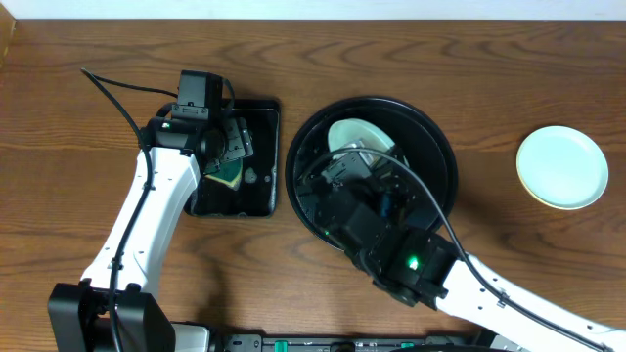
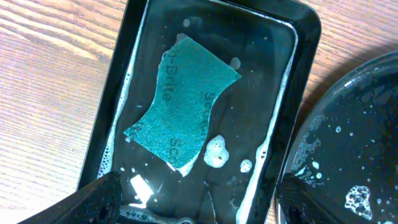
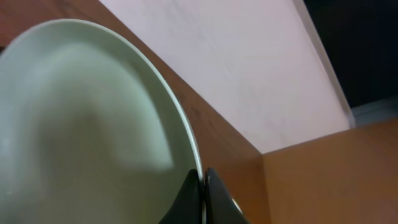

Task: Clean dirty plates on tray and stack at the side
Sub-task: 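Tilt and lift the pale green plate with the right gripper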

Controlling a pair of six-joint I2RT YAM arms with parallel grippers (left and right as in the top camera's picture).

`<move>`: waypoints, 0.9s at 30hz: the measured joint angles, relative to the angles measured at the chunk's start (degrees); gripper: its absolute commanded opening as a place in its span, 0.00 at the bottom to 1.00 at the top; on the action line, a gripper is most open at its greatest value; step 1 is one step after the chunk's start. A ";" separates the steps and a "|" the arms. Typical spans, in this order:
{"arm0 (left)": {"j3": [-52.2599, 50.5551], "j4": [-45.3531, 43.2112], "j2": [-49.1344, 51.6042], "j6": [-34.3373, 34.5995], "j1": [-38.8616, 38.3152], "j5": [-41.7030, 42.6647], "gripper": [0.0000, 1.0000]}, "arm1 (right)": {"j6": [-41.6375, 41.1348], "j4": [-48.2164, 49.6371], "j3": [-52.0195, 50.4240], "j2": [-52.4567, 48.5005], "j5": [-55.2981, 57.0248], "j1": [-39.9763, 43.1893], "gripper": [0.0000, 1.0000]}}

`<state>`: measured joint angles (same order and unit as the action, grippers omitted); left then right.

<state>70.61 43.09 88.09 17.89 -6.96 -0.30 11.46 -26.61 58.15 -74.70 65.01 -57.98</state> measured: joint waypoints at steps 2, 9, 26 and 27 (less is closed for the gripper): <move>0.00 0.00 0.00 0.00 0.02 0.00 0.82 | 0.00 -0.92 0.00 0.00 -0.15 0.81 0.01; 0.00 0.00 0.00 0.00 0.02 0.00 0.82 | -0.74 -3.41 0.02 0.00 2.71 1.73 0.01; 0.00 0.02 0.00 0.02 0.02 0.00 0.82 | -5.09 -7.89 0.02 0.11 -2.23 6.97 0.01; 0.00 0.00 0.00 0.00 0.00 0.00 0.82 | -5.44 -8.09 0.02 0.11 -2.25 7.10 0.01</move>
<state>70.61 43.09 88.09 17.89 -6.96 -0.30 6.02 -34.70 58.17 -74.59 62.76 -50.87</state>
